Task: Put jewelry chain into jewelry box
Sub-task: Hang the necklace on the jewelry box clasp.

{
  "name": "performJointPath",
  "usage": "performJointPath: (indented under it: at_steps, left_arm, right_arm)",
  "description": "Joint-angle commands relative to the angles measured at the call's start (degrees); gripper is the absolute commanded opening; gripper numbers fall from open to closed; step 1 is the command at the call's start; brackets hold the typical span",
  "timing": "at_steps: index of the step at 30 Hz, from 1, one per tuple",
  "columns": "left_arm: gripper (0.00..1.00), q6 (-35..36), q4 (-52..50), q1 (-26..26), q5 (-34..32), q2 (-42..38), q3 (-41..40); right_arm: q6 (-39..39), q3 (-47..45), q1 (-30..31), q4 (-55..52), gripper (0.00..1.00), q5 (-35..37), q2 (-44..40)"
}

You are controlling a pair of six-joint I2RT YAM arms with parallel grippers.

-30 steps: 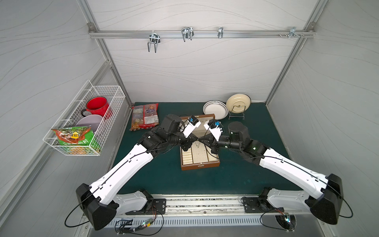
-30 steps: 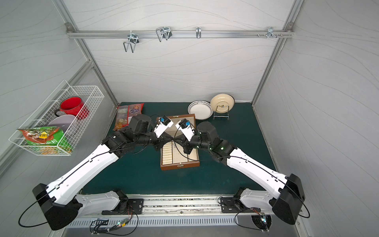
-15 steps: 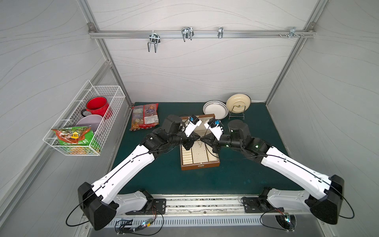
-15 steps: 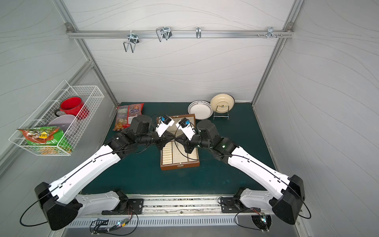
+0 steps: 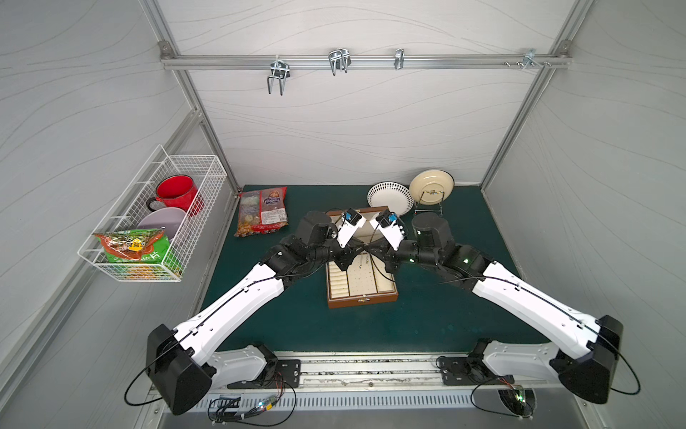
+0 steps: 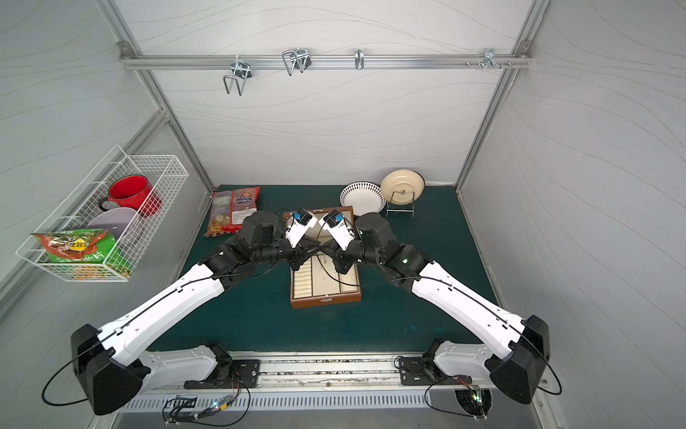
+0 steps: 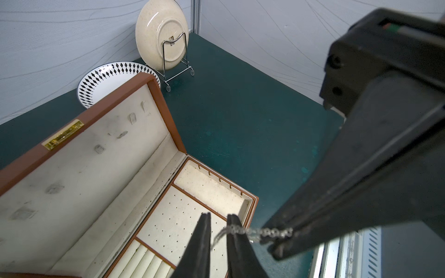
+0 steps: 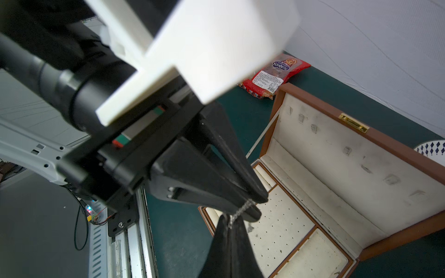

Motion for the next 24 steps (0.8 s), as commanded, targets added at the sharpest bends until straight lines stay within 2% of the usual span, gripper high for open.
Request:
performJointPath:
  at_steps: [1, 10, 24]
  left_arm:
    - [0.18, -1.6, 5.9, 0.3, 1.9, 1.0, -0.3]
    - [0.18, -3.3, 8.9, 0.3, 5.0, 2.1, -1.0]
    - [0.18, -4.1, 10.3, 0.2, 6.0, 2.6, -2.4]
  right_arm:
    - [-1.0, 1.5, -0.3, -2.8, 0.00, 1.2, -1.4]
    - [-0.8, 1.8, -0.3, -4.1, 0.00, 2.6, -2.8]
    - [0.0, 1.7, -0.4, -3.9, 0.00, 2.7, -3.6]
